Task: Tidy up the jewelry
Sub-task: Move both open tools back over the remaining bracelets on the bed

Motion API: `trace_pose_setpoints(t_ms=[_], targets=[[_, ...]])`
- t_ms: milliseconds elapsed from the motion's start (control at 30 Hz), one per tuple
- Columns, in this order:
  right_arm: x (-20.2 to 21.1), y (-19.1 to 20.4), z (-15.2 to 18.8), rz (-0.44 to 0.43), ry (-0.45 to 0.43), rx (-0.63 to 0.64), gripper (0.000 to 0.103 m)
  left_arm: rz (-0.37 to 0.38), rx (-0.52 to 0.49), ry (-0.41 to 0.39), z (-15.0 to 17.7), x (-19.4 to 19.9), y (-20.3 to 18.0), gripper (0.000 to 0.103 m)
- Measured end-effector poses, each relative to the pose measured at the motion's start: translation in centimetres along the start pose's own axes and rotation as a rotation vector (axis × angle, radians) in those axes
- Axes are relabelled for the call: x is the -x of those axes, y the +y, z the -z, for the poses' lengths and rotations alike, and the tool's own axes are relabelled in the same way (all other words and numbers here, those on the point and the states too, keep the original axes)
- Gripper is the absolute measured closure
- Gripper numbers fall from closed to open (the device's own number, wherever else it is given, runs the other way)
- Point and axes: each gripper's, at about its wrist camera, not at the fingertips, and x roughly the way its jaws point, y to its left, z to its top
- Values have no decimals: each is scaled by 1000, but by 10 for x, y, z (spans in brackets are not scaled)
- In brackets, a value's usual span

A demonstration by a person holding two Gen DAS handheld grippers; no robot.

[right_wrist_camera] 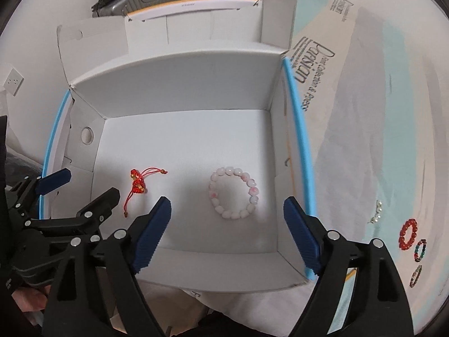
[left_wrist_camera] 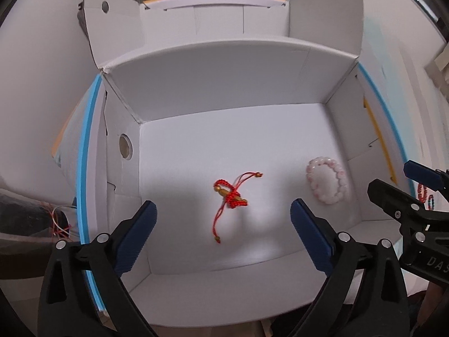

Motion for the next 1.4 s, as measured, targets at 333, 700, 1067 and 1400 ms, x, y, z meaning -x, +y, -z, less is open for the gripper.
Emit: trace_pose_setpoints(t_ms=[333,700,1067,1400], targets=[[40,-34,17,-1,-76,-47,12,41,2,-70,12,36,-20,6],[74,-87,41,23,-148,-115,10,73,-38,-133,16,64,-69,6],[101,-161,76,58,-194,-207,10,119,-110,-153,20,80,-133,6],[116,-221,115,101,-211,-273,10,168,-200,-164,32,79,-198,6]])
